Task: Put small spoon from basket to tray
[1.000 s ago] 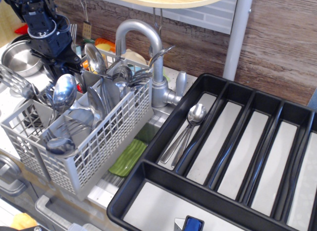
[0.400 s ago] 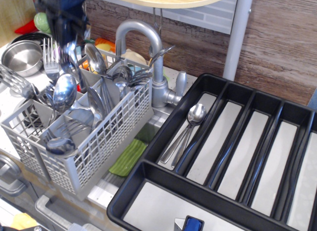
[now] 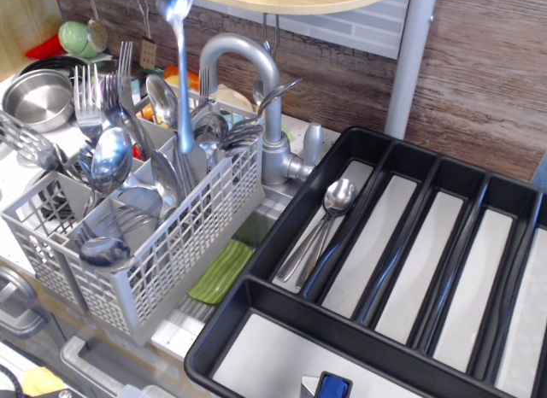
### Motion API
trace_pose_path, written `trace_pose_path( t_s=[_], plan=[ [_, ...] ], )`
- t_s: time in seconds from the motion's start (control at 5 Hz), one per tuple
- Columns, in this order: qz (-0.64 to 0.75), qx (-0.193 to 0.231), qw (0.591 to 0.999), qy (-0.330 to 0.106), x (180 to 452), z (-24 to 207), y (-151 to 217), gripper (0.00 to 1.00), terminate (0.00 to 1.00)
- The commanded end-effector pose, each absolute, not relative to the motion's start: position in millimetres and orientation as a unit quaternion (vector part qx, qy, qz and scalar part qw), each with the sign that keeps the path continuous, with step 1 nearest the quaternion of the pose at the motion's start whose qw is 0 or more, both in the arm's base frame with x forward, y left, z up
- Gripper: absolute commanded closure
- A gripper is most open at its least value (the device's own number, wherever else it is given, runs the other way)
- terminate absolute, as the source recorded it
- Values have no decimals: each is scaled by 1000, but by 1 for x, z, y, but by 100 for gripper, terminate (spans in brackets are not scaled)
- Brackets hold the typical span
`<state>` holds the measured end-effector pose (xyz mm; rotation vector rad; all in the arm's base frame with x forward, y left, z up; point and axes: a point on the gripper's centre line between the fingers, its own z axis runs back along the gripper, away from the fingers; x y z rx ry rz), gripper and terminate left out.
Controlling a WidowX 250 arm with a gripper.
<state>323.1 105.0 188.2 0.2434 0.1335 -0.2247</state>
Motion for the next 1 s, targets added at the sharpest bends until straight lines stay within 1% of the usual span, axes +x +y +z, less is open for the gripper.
trace_pose_path(
  t_s=[0.0,0.2,0.4,0.6,0.8],
  plan=[
    [-80,115,989,49,332,212,69,100,0],
    [-97,89,991,16,327,186,51,100,0],
    [-140,104,985,5,322,154,39,100,0],
    [-182,123,976,2,316,123,40,100,0],
    [-193,97,976,-31,316,100,44,100,0]
  ],
)
